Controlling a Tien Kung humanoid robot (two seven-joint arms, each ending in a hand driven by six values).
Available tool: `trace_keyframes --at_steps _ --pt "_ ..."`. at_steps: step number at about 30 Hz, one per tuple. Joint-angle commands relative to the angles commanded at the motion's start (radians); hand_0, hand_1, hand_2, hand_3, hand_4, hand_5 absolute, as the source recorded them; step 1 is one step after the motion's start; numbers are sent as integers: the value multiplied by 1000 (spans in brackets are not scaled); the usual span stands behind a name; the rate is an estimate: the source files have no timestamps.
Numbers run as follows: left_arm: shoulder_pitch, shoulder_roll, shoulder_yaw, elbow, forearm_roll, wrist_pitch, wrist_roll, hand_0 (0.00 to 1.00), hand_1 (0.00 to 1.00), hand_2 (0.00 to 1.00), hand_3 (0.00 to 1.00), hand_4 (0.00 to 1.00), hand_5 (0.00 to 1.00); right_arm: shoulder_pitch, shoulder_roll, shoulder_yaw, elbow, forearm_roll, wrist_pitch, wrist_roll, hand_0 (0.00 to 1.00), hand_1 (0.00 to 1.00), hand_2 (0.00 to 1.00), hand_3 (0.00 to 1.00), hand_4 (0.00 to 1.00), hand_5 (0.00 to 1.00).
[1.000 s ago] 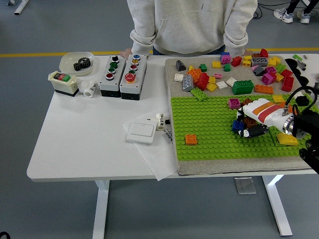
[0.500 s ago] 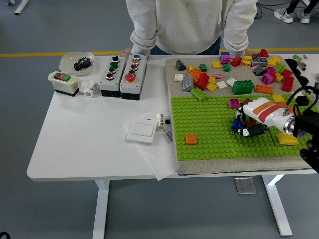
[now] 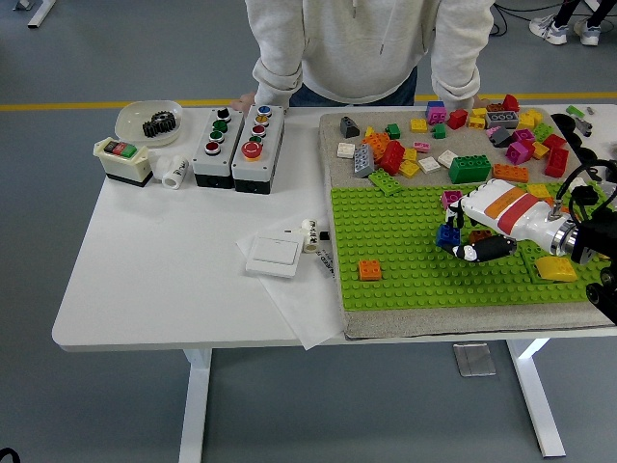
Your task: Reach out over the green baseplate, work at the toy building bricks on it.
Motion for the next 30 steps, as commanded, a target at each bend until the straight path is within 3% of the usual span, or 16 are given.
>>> trace_keyframes --at_steps 7,17,30 --pt "1 -1 -2 1 2 0 -1 741 736 744 595 659 593 9 -27 -71 21 19 -91 101 316 383 464 475 647 559" --pt "0 -3 -1 -1 3 -1 -1 739 737 742 595 659 593 25 -12 -132 -16 37 -211 101 330 392 471 477 653 559" --pt "-1 -2 2 -2 0 -4 -1 739 736 740 595 659 593 52 13 -242 -50 38 -256 101 340 400 474 479 652 561"
